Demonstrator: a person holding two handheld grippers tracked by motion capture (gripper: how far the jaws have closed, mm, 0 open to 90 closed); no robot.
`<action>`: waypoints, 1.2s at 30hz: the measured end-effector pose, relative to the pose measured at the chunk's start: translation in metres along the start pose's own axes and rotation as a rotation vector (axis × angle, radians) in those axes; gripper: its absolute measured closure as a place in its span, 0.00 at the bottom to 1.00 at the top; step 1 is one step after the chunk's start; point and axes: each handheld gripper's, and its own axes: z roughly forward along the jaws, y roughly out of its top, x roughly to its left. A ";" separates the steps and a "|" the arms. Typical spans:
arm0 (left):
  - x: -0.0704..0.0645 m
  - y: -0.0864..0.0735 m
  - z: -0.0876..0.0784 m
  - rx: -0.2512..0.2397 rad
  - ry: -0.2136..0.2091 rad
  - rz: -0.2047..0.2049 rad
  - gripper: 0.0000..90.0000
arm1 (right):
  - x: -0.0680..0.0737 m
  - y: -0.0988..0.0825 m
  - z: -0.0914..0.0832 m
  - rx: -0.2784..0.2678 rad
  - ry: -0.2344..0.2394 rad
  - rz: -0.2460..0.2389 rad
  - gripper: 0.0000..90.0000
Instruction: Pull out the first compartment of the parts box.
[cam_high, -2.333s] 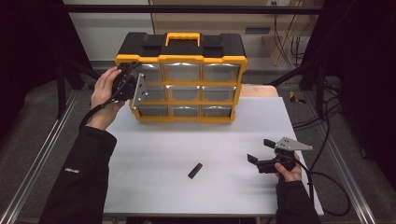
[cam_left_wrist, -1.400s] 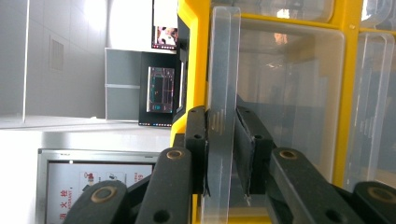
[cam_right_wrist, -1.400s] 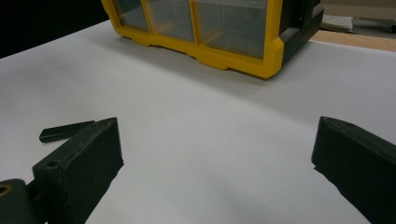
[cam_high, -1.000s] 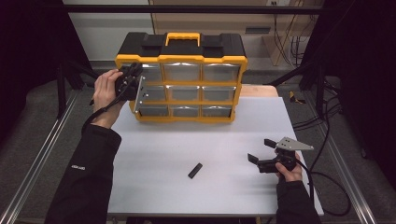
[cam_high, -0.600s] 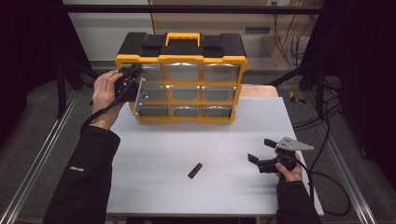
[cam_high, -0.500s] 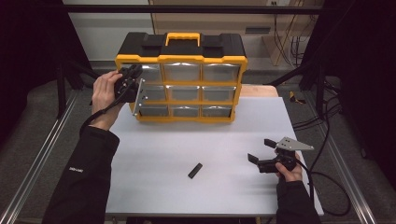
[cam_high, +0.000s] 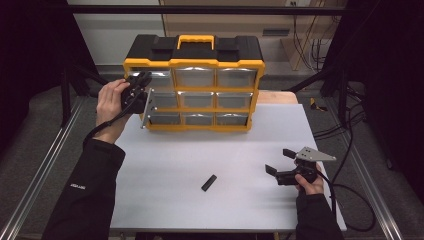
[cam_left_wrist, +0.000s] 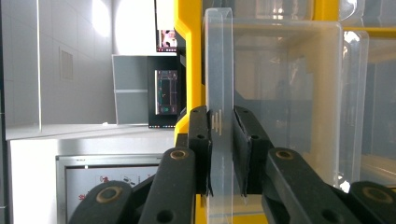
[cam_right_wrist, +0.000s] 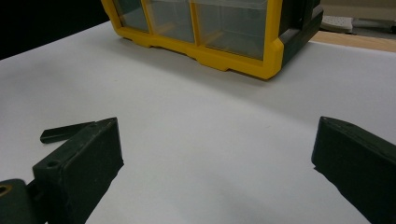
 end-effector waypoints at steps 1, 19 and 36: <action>0.000 0.000 -0.001 0.000 -0.001 -0.001 0.87 | 0.000 0.000 0.000 0.000 0.000 0.000 0.02; -0.001 0.002 -0.010 -0.005 -0.001 0.007 0.87 | 0.000 0.000 0.000 -0.002 0.000 0.000 0.02; -0.003 0.006 -0.020 -0.009 0.004 0.017 0.87 | 0.000 0.000 0.000 -0.002 -0.001 0.000 0.02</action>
